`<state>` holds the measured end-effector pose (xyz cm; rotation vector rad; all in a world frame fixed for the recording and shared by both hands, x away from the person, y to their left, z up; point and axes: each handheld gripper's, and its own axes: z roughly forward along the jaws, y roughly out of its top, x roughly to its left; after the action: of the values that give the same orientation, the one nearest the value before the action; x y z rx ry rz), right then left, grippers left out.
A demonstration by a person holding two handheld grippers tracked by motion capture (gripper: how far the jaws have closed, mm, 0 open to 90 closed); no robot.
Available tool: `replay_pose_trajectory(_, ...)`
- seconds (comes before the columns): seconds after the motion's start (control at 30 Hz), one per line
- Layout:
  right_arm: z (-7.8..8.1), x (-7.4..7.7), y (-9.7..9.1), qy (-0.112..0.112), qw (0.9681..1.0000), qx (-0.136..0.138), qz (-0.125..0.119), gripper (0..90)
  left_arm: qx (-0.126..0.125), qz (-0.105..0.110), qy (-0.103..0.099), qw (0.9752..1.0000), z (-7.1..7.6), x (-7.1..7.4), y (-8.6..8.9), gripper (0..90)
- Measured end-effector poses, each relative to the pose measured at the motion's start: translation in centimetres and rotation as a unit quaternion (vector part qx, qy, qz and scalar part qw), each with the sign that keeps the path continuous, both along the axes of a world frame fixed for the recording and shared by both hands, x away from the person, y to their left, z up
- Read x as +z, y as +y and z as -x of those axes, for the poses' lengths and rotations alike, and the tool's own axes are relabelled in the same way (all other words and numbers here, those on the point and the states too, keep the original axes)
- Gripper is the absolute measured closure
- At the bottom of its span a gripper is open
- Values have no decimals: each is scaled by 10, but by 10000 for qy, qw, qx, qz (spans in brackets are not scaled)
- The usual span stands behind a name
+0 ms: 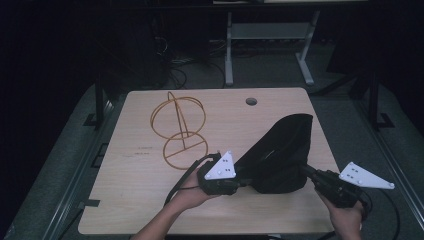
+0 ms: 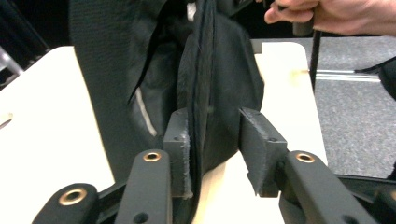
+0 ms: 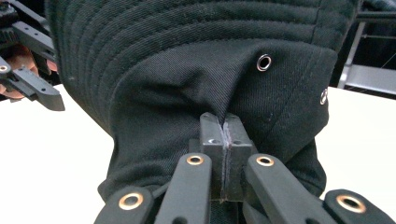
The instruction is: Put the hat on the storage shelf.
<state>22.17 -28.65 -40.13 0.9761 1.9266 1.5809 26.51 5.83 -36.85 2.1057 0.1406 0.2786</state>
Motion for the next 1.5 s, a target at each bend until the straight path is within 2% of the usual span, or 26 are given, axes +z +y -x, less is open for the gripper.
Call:
replay_pose_trajectory(0.1,-1,5,-1,-17,10000,25,26,897,147,9,106,9998,0,-2,6,565)
replay_pose_trajectory(0.23,-1,12,-4,-77,9999,38,55,898,247,-20,142,9996,2,-7,15,541)
replay_pose_trajectory(0.37,-3,21,-4,-136,9997,95,182,897,312,-46,191,9993,4,-12,23,537)
replay_pose_trajectory(0.6,-6,37,-2,-196,9994,158,249,898,470,-42,244,9986,9,-21,43,510)
replay_pose_trajectory(0.67,-7,42,-1,-221,9994,195,198,898,519,-34,277,9983,10,-24,49,507)
replay_pose_trajectory(0.93,-11,56,5,-331,9989,230,245,898,671,-40,349,9971,15,-34,68,501)
replay_pose_trajectory(0.97,-13,58,5,-418,9984,253,271,898,689,-41,339,9970,16,-35,70,500)
replay_pose_trajectory(1.03,-13,61,7,-359,9986,267,270,898,720,-38,365,9967,17,-37,75,496)
replay_pose_trajectory(1.2,-17,69,10,-461,9980,309,287,898,812,-4,412,9958,18,-42,85,491)
replay_pose_trajectory(1.3,-18,74,12,-491,9979,320,269,897,861,52,441,9953,17,-44,91,479)
replay_pose_trajectory(1.5,-21,84,18,-576,9972,384,298,898,886,23,422,9952,17,-49,97,477)
